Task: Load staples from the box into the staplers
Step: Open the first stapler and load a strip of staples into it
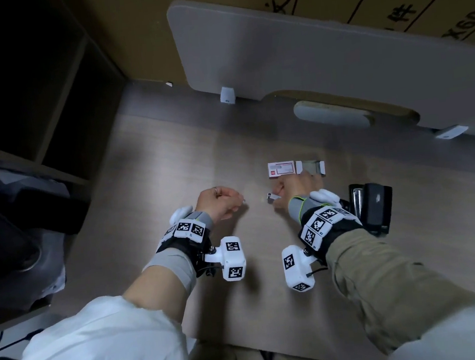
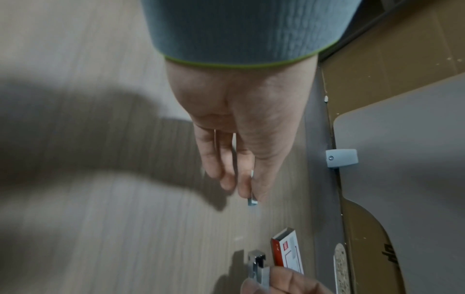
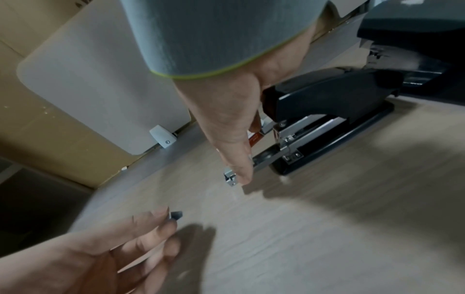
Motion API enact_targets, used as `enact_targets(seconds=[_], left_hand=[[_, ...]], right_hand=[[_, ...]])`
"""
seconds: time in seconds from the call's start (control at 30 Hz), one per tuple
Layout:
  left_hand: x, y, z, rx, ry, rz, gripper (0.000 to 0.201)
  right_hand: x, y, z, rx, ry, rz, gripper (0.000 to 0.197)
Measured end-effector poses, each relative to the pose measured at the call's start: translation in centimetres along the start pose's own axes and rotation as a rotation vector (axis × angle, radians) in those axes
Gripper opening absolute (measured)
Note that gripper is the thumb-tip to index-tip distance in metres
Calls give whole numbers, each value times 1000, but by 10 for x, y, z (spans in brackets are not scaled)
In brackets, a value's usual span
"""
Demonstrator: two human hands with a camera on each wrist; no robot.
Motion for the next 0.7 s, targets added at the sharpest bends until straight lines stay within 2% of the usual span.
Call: enact_targets(seconds=[0.1, 0.47, 0.53, 0.7], left_hand=[[-5, 3, -4, 3, 7, -4, 15], [-9, 0, -18, -2, 14, -13, 14], [-8, -3, -18, -6, 14, -17, 14], [-4, -9, -19, -11, 13, -27, 18]], right_hand=[[0, -3, -1, 42, -15, 78, 18], [2, -3, -5, 67, 6, 56, 16], [0, -4, -5, 38, 24, 54, 11], [1, -5, -5, -11, 43, 42, 15]])
Point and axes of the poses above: each hand's wrist, its own z-axis away from the middle knuckle, its own y-axis out of the back of the hand, x = y × z, the point moved 9 cm from there along -z, towards the middle knuckle, and after that the axes turned 3 degrees about y, right-handed, at the moved point
